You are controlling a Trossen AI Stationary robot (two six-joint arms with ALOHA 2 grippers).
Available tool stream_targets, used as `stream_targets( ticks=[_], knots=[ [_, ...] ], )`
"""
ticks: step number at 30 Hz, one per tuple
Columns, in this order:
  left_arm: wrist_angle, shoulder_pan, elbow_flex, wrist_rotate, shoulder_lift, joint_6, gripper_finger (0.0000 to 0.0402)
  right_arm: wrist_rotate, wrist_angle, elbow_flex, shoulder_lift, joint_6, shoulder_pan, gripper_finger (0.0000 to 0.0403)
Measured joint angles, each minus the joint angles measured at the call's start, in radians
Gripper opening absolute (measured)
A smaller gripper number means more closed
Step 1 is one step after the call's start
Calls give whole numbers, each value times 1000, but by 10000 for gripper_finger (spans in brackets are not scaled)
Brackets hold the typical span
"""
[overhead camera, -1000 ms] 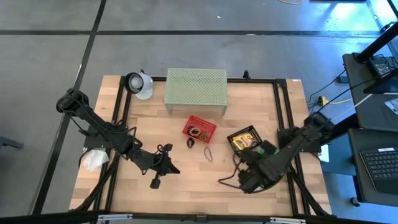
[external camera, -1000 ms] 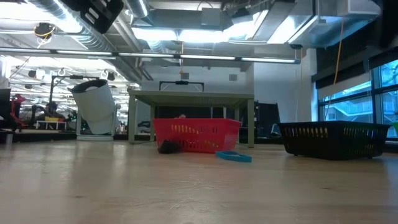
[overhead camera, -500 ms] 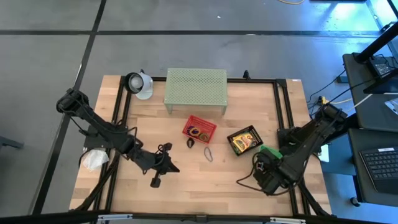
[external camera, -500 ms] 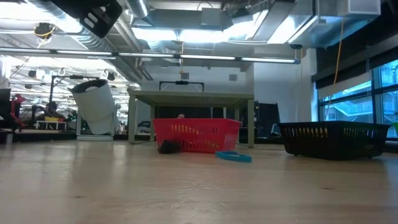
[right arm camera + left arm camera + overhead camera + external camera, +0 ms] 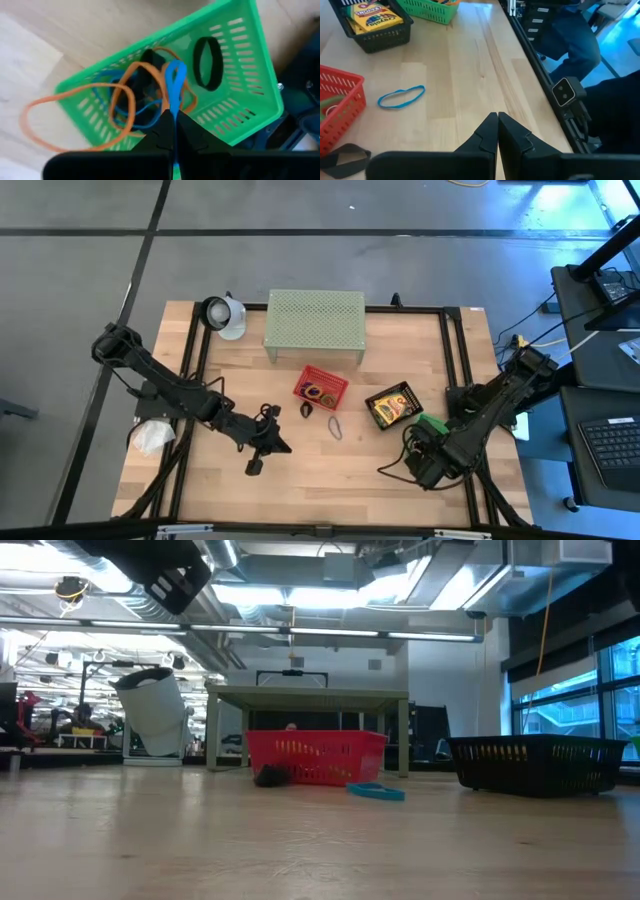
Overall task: Pick & Place Office Desk Supplies
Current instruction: Put the blue rubber band into the green bin, then put the black rubber band into the green bin
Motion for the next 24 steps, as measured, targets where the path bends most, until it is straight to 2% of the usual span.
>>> stream_targets(
  ticks=[5, 8, 12, 16, 20, 24],
  knots=[
    [0, 17, 0, 15, 0, 27, 6, -46, 29, -47, 0, -27, -29, 3],
    [0, 26, 0, 25, 0, 37, 6, -79, 51, -70, 0, -33, -38, 20],
    [0, 38, 0, 29, 0, 54, 6, -118, 134, -107, 0, -80, -40, 63],
    [-1, 46, 0, 29, 0, 88, 6, -145, 196, -145, 1, -62, -41, 125],
    [-3, 55, 0, 30, 0, 98, 6, -105, 185, -130, 1, 12, -40, 184],
    [-25, 74, 0, 71, 0, 98, 6, -24, 107, -45, -3, 35, -38, 204]
  ],
)
